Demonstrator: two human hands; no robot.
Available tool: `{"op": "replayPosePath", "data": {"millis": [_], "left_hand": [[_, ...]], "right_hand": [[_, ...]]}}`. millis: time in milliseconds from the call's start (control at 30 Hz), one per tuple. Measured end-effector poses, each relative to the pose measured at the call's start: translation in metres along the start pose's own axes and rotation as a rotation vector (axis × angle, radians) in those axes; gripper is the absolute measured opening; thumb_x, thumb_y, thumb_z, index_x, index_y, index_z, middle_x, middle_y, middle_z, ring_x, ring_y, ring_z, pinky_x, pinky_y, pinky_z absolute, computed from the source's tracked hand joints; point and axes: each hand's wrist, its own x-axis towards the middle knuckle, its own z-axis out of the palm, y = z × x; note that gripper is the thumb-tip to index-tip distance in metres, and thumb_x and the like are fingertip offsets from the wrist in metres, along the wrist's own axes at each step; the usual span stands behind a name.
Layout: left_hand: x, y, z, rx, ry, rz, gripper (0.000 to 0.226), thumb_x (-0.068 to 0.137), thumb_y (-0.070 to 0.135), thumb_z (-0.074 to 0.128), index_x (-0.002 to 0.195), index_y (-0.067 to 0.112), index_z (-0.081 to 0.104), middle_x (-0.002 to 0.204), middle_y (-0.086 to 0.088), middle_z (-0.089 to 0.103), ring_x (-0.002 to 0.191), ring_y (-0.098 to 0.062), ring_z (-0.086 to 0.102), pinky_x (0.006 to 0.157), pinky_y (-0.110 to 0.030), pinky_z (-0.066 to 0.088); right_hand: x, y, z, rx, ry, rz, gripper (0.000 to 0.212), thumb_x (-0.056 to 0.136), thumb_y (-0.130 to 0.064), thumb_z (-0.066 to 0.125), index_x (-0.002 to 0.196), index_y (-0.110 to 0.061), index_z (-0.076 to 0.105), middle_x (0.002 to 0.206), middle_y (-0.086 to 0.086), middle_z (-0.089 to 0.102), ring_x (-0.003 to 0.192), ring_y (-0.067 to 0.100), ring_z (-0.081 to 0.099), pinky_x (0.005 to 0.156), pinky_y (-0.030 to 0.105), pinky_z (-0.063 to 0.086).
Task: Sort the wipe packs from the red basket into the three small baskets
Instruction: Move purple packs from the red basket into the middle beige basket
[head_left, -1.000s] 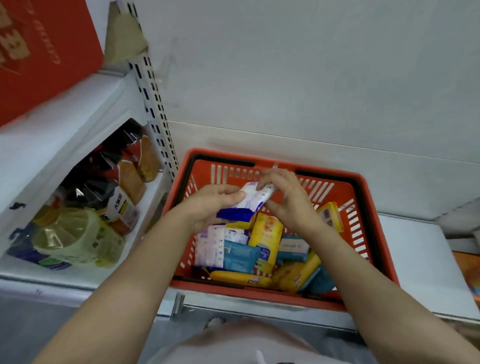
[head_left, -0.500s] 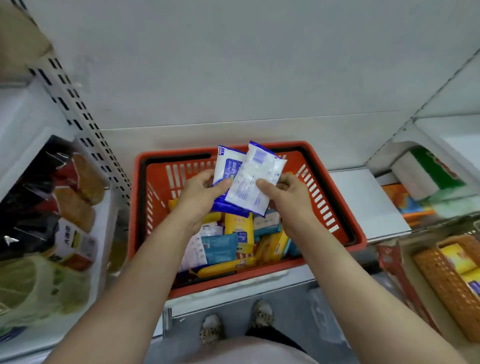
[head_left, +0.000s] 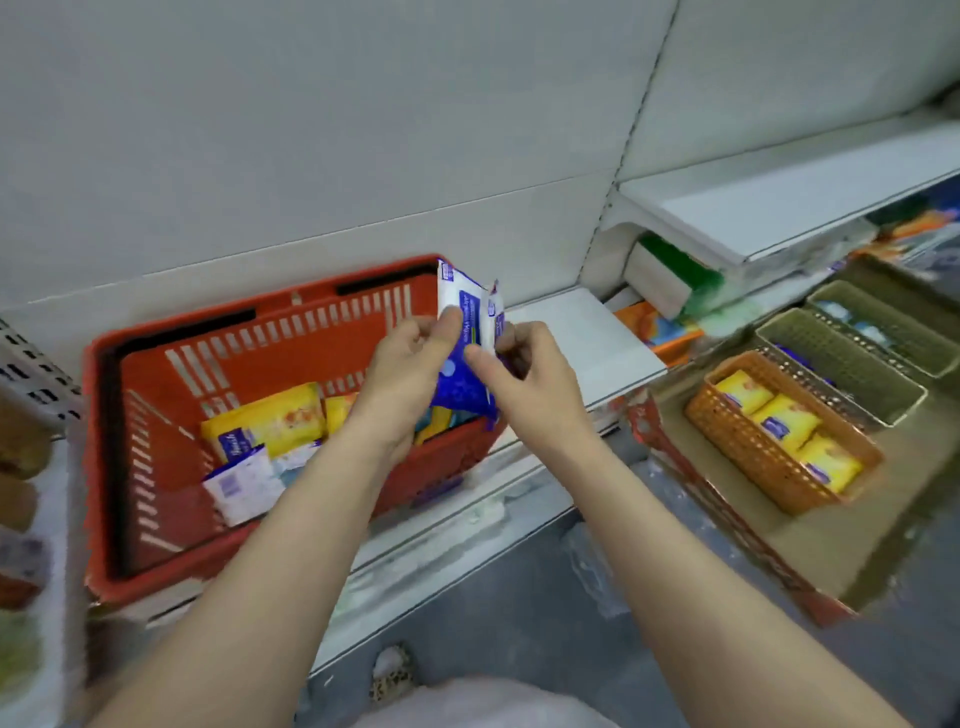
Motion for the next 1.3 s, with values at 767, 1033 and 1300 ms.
{"op": "replayPosePath", "data": {"millis": [767, 1033, 1300], "left_hand": [[-0.161, -0.15, 0.397, -0.001, -0.298, -0.265, 0.02, 0.089, 0.015, 0.07, 0.108, 0.01, 0.066, 0.1, -0.01, 0.076, 0.079, -0.021, 0.074, 0.066, -0.035, 0.059], [-0.103, -0.193, 0.516, -0.155, -0.344, -0.463, 0.018, 0.085, -0.003, 0.068, 0.099, 0.009, 0.067, 0.089, -0.005, 0.077, 0.072, -0.015, 0.074, 0.055, -0.027, 0.058], [-0.001, -0.198, 0.584, -0.013, -0.322, -0.457, 0.024, 0.082, 0.022, 0.078, 0.102, 0.02, 0.064, 0.098, -0.005, 0.077, 0.079, -0.012, 0.074, 0.062, -0.026, 0.058]], "right_hand": [[-0.192, 0.17, -0.456, 0.672, 0.521, 0.441, 0.026, 0.085, -0.025, 0.075, 0.104, -0.012, 0.064, 0.096, 0.009, 0.077, 0.079, 0.02, 0.075, 0.064, 0.033, 0.061], [-0.12, 0.219, -0.52, 0.641, 0.502, 0.542, 0.033, 0.087, -0.024, 0.074, 0.114, -0.009, 0.062, 0.101, 0.012, 0.076, 0.087, 0.026, 0.074, 0.074, 0.038, 0.06], [-0.004, 0.24, -0.602, 0.461, 0.397, 0.621, 0.027, 0.09, -0.018, 0.071, 0.112, -0.006, 0.06, 0.099, 0.012, 0.076, 0.079, 0.024, 0.074, 0.06, 0.031, 0.06]]}}
